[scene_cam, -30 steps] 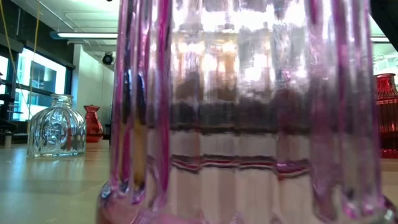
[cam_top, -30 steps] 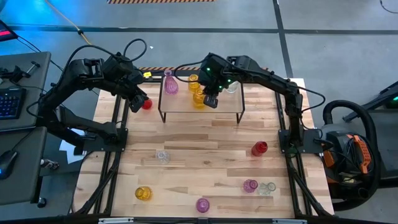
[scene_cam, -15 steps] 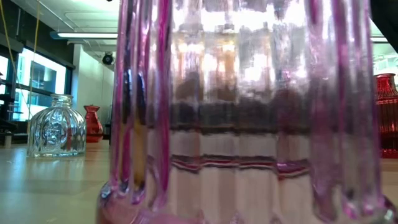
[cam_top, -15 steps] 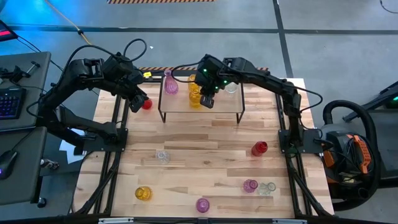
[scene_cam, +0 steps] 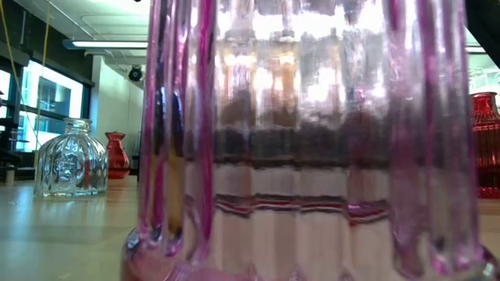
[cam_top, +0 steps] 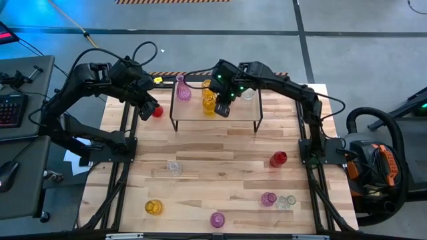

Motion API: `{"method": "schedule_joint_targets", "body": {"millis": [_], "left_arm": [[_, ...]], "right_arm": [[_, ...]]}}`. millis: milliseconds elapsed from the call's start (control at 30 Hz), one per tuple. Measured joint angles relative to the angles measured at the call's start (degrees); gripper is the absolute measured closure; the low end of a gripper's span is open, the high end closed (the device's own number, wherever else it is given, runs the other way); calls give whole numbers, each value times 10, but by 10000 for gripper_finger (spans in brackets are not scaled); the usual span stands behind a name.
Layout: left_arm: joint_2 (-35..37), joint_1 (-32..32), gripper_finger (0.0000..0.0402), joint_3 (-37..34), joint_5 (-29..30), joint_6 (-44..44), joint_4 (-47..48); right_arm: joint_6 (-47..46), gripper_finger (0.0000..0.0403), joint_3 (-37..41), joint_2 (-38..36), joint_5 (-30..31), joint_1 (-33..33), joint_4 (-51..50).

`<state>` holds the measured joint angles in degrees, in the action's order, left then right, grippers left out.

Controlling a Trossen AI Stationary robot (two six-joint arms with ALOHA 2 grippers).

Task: Sort vases onto shelf
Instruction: Put the top yellow vase on the shelf aligned with the other yellow vase

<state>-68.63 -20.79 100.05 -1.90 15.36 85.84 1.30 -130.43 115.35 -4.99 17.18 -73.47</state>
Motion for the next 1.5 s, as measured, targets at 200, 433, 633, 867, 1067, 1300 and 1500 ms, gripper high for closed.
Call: {"method": "schedule_joint_targets", "body": {"millis": [200,433,633,867,1067,1300,1500], "left_arm": [[0,0,316,0,0,0,0],[0,0,316,0,0,0,0],[0,0,316,0,0,0,0],[0,0,316,0,0,0,0],[0,0,316,0,0,0,0],[0,0,316,0,0,0,0],[0,0,316,0,0,0,0]], "right_arm": [[-5,363,0,0,0,-5,2],[-10,363,0,8,-12,-7,-2],[-10,363,0,15,-17,-7,0],[-10,363,0,16,-11,-7,4],[-13,363,0,16,14,-7,15],[-25,363,0,22,25,6,24],[-26,363,1,20,22,8,-1]]}}
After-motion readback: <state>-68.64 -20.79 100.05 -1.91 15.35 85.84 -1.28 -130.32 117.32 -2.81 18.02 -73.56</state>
